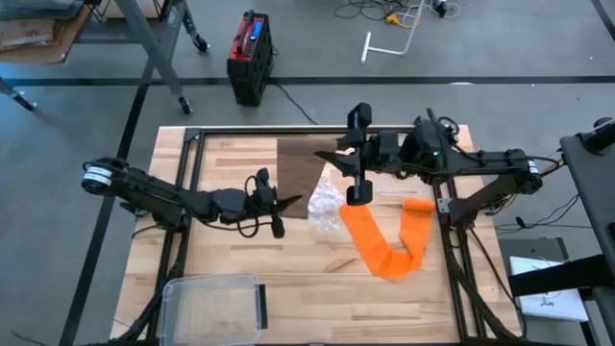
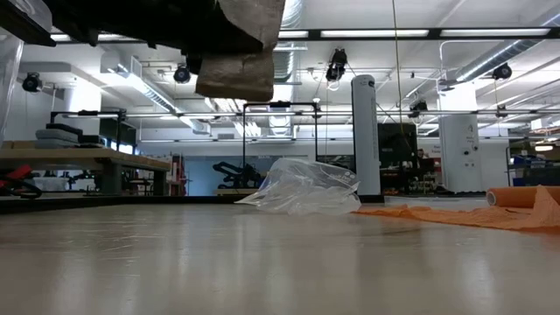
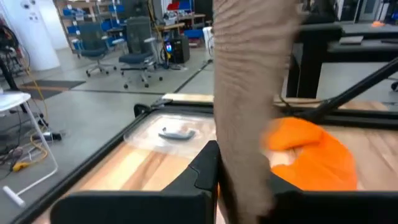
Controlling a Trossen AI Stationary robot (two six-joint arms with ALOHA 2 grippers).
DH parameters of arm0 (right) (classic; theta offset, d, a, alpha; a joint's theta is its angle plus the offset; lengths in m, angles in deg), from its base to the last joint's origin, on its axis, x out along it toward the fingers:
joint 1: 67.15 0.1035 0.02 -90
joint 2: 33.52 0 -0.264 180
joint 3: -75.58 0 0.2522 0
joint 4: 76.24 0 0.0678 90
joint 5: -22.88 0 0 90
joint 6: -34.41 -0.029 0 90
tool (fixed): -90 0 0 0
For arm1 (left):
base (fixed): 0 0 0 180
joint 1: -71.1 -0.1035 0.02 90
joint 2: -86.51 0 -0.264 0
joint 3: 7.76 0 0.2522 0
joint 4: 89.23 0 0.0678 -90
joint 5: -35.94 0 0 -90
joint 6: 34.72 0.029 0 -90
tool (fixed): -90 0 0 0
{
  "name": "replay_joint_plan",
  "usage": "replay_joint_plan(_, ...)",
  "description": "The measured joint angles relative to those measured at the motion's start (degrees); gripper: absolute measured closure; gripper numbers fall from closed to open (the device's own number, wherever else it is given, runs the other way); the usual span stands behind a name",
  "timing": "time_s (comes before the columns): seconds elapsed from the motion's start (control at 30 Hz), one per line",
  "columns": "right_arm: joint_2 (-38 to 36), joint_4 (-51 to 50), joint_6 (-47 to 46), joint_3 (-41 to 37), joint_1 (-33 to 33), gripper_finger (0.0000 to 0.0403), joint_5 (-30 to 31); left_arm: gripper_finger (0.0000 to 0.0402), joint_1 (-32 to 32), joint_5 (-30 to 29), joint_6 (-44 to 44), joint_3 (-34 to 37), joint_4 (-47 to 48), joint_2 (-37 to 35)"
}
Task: Roll bandage
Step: Roll the brown bandage
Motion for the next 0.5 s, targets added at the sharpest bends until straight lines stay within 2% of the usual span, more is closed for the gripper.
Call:
replay_joint_plan(0.17,0.84,-0.26,2.49,-1.7,0.0,0.0353,0.0,0.0358,0.77,0.01,0.1,-1.37,8.52,-5.82)
replay_joint_plan(0.5,0.89,6.34,9.74,-9.69,0.0,0.0353,0.62,0.0238,4.34,2.41,-6.4,-1.18,24.82,-19.61)
